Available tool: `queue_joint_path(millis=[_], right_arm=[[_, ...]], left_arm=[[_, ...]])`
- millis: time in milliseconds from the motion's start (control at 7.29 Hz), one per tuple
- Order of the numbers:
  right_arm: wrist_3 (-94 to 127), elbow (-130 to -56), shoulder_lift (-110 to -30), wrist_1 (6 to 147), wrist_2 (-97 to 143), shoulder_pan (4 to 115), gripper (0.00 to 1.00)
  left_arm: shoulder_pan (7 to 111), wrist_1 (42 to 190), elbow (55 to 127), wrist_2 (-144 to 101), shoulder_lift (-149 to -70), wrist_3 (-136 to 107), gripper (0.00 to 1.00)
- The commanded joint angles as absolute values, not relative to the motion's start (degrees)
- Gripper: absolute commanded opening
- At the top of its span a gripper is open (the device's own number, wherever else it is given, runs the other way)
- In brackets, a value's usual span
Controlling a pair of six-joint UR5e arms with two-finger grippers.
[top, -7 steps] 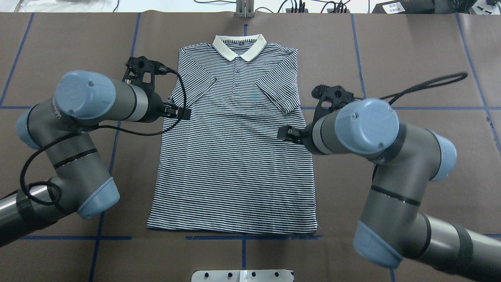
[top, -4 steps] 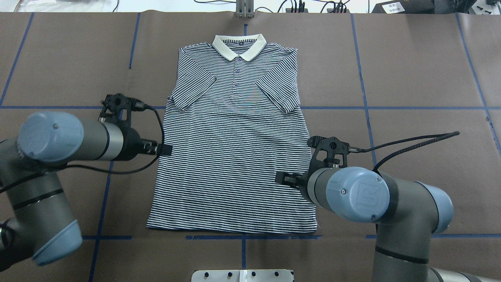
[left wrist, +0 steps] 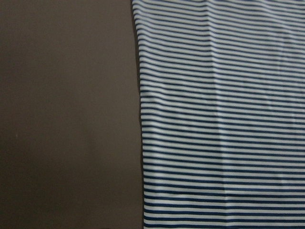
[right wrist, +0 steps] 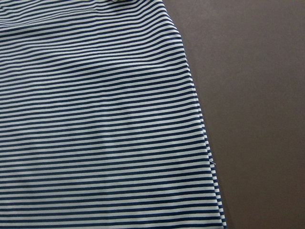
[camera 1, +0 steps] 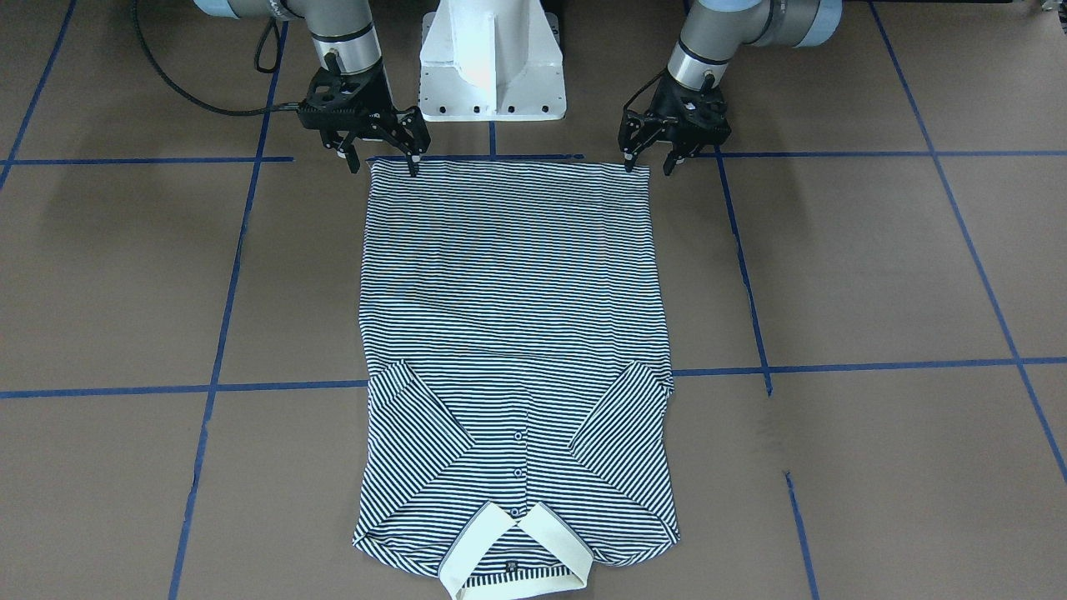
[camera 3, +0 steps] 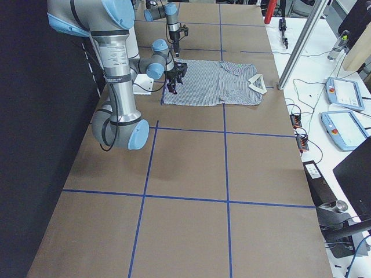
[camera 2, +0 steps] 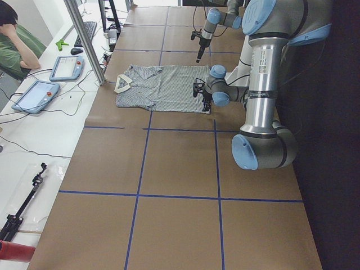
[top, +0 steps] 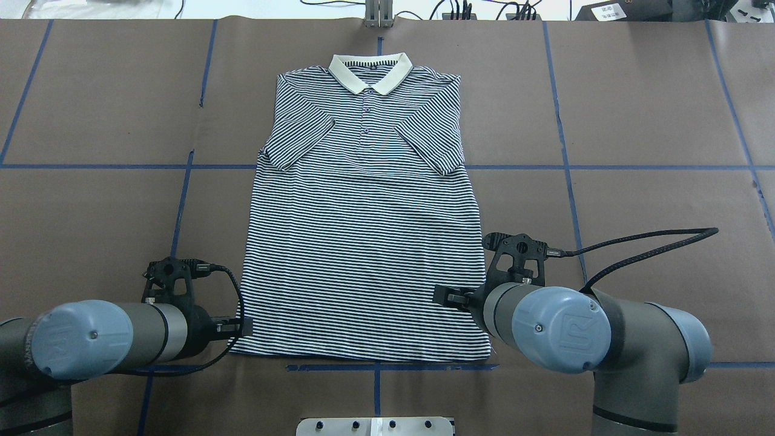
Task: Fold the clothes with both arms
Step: 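Grasp the hem corners with both grippers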
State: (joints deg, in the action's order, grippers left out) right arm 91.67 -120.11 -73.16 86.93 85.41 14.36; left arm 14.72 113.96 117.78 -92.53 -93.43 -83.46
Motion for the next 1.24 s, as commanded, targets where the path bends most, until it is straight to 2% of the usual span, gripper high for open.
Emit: queue_joint_path(millis=[0,549,686,824,961,1098], right_arm=[[91.7,-120.1,-73.2,86.9,85.4,14.2,1.00],[91.7,-120.1,-73.4,86.9,85.3,14.3,1.00],[91.7,-120.1,-73.4,86.9,85.3,14.3,1.00],[91.7,-120.1,-73.4,86.9,85.4,14.3,1.00],[91.7,-120.1,-73.3,86.9,85.4,14.3,1.00],[91.7,-120.1,-73.3,86.9,85.4,14.3,1.00]], left_arm=[[13.0,113.6,116.4,-91.4,-93.6,-85.7,0.57],[12.0,113.6,115.3,-91.5,-93.8,-85.3,0.57],[12.0,113.6,114.9,-91.5,-94.0,-85.3,0.52],[12.0,113.6,114.9,-91.5,-94.0,-85.3,0.34],[12.0,113.6,114.9,-91.6,-94.0,-85.2,0.12],[12.0,113.6,114.9,-91.6,-94.0,-85.2,0.00]])
